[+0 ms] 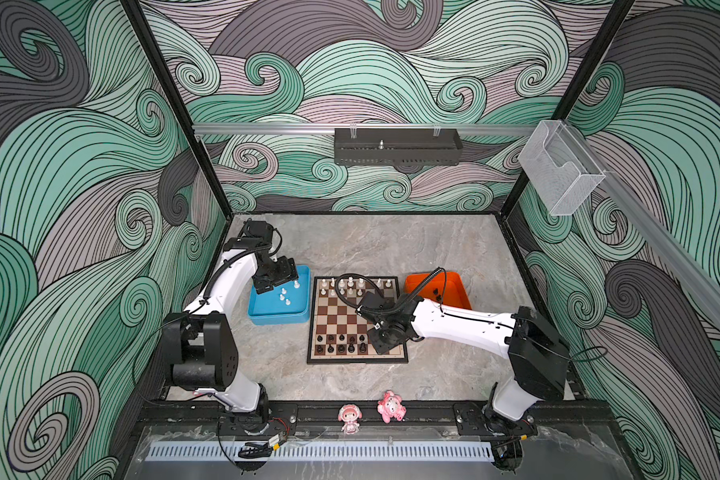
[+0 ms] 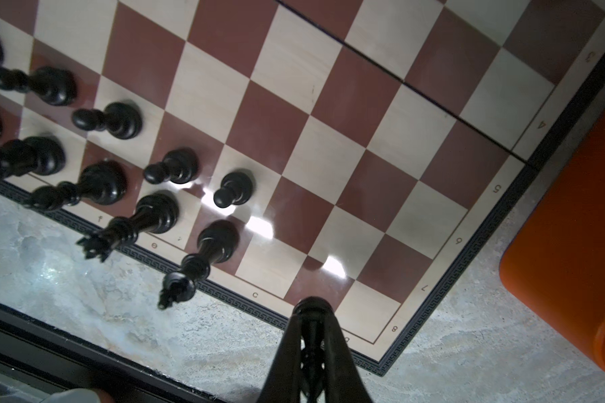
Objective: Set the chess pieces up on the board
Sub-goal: 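Lift the black pawn and carry it over the board's near rows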
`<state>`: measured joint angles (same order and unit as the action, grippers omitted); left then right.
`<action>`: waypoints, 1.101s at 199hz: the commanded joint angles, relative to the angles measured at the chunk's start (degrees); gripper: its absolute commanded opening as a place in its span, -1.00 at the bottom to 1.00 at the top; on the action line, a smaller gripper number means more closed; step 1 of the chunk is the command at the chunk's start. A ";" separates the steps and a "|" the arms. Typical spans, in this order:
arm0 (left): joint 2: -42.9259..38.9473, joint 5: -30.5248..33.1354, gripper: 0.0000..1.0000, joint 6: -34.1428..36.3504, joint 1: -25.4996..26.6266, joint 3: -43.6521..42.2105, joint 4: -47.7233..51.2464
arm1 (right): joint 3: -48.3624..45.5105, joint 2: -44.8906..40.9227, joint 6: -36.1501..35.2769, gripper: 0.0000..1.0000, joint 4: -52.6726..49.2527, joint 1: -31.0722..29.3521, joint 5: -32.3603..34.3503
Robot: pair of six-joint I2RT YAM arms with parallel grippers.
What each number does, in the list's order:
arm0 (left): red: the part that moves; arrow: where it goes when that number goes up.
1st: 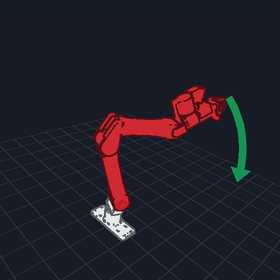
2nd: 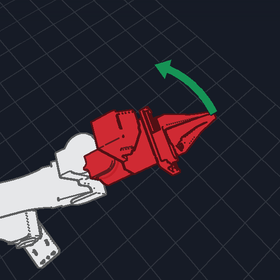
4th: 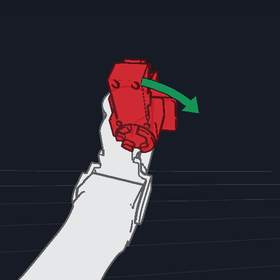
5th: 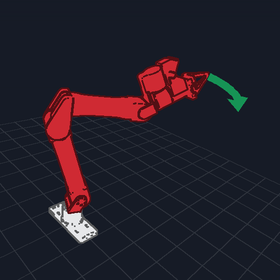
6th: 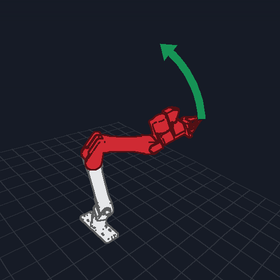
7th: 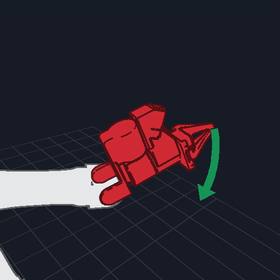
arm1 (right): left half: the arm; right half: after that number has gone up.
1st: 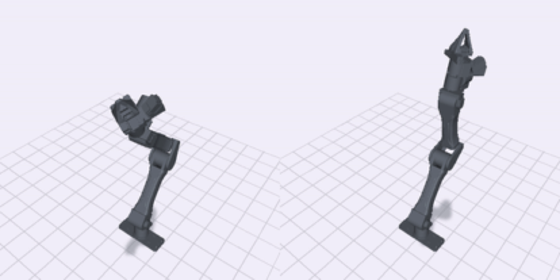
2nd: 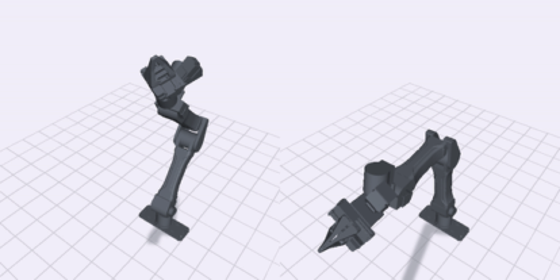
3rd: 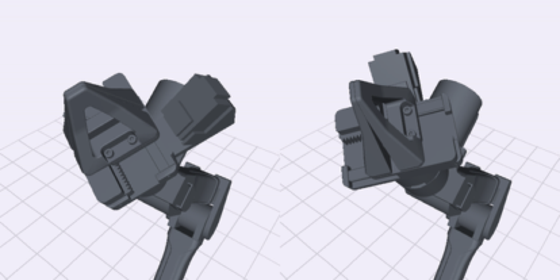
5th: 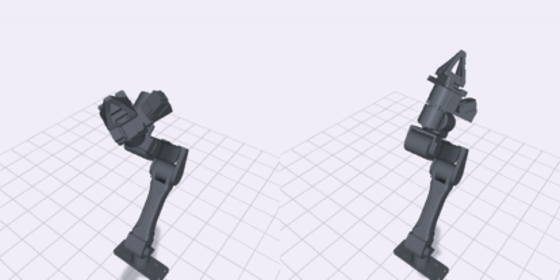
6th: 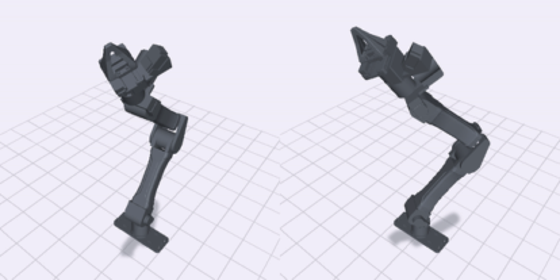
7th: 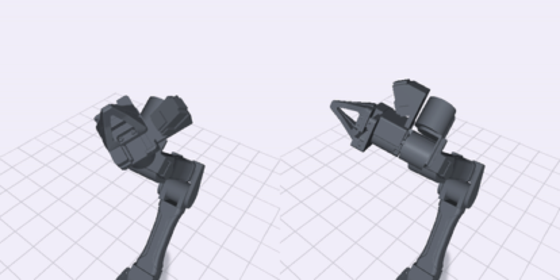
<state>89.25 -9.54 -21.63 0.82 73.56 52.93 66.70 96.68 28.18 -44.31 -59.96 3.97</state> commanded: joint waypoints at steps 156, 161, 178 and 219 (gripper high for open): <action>-1.10 -1.53 0.67 0.44 -0.29 -0.74 0.51 | 2.34 3.99 0.49 -0.73 -0.42 -0.73 -2.60; -1.02 -1.53 0.66 0.43 -0.29 -0.76 0.43 | 2.38 4.08 0.60 -0.73 -0.29 -0.69 -2.71; -0.96 -1.54 0.67 0.46 -0.29 -0.85 0.32 | 2.64 4.44 0.35 -0.73 -0.21 -0.81 -3.19; -0.71 -1.56 0.67 0.47 -0.29 -1.06 0.09 | 2.95 4.88 0.02 -0.72 0.61 -0.94 -4.05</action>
<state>88.99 -10.52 -21.58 0.82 72.51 52.73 68.12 101.21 28.91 -43.97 -60.53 0.82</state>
